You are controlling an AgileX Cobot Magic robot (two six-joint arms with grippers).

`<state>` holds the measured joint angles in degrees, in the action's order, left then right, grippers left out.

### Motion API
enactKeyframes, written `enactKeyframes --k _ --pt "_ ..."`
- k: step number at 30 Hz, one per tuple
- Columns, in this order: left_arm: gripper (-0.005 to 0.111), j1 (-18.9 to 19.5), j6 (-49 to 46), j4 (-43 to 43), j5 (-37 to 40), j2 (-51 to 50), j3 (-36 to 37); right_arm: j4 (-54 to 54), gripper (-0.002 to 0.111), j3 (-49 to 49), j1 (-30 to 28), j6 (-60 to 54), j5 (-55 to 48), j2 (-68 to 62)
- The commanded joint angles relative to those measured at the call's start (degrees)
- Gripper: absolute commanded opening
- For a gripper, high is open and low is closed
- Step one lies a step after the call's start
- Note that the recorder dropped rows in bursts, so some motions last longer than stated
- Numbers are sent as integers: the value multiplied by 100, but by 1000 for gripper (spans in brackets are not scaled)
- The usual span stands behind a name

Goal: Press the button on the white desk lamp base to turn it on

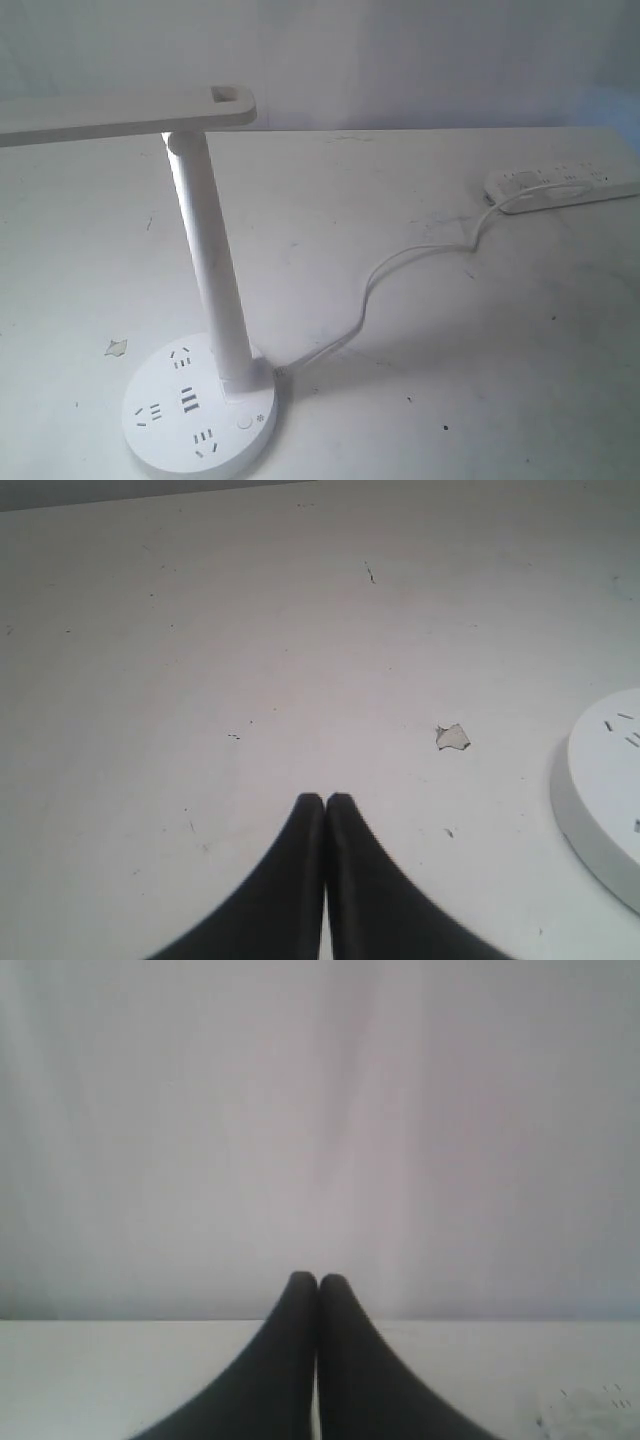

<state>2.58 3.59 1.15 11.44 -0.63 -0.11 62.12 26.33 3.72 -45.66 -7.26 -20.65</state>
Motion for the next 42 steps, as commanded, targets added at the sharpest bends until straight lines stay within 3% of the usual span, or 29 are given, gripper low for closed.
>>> enactKeyframes --k 1,5,14,17,22,25,37,40,42 --pt "0 13 0 -26 9 -6 11 58 0 -378 -1054 1217 76 208" --pt "0 13 0 -26 9 -6 11 58 0 -656 -1467 1416 384 504" --pt "0 13 0 -26 9 -6 11 -517 0 -693 -1500 1204 594 1011" --pt "0 13 0 -26 9 -6 11 -1778 0 -693 -1500 2172 334 1011" --pt "0 13 0 -26 9 -6 11 -4939 0 -720 -1500 5297 9 1011" --pt "0 13 0 -26 9 -6 11 -5870 0 -897 -1500 5799 -4 1011" --pt "0 13 0 -26 9 -6 11 -6385 0 -2633 -1500 5768 6 1808" --pt "0 13 0 -26 9 -6 11 -6385 0 -2633 -1500 5794 -1242 2065" --pt "0 13 0 -26 36 8 11 -6403 0 -2633 -1500 5784 -1305 2065"
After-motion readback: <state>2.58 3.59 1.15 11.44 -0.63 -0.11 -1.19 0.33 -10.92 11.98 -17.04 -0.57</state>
